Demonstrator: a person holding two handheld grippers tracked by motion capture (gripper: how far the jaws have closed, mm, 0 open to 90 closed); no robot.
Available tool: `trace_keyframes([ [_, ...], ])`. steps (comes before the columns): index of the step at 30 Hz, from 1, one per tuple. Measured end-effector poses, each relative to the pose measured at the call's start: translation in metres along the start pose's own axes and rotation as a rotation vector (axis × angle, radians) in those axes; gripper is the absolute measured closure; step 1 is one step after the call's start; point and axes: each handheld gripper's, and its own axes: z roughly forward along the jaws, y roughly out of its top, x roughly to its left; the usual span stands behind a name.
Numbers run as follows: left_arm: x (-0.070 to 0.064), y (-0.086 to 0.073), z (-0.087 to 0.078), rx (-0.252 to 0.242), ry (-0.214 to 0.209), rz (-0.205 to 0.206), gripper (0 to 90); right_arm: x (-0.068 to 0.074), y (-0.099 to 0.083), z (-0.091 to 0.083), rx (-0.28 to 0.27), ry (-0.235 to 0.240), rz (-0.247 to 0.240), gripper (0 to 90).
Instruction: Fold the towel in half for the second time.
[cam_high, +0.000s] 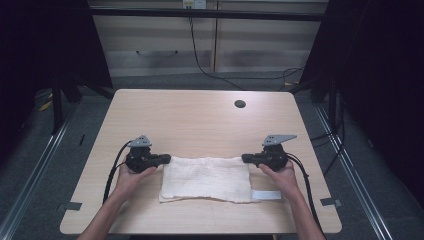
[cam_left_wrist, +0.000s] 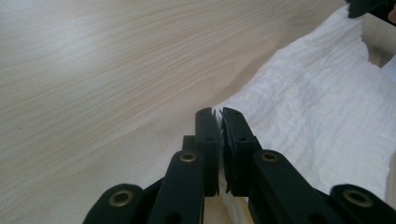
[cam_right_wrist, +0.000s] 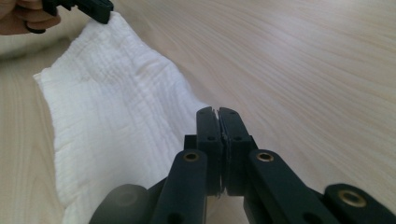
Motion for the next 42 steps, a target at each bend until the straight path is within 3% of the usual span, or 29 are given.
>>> trace_keyframes([
  [10,0.0,0.001,-0.004,-0.014,0.016,-0.014,85.9,0.013,0.011,-0.005,-0.021,0.014,-0.047,88.6],
  [13,0.001,0.003,-0.003,-0.027,0.012,-0.033,86.0,0.01,0.015,-0.01,-0.02,-0.003,-0.063,88.6],
  [19,-0.002,0.02,0.011,-0.042,-0.009,-0.028,86.1,-0.005,0.029,-0.021,-0.023,-0.036,-0.064,88.7],
  [22,-0.002,0.022,0.01,-0.056,-0.003,-0.025,86.1,-0.004,0.033,-0.024,-0.036,-0.04,-0.075,88.7],
  [29,0.003,0.021,0.006,-0.066,0.016,-0.04,86.1,0.01,0.017,-0.019,-0.024,-0.005,-0.105,88.7],
  [42,0.004,0.019,0.005,-0.063,0.04,-0.056,86.1,0.026,0.005,-0.023,0.0,0.003,-0.128,88.7],
])
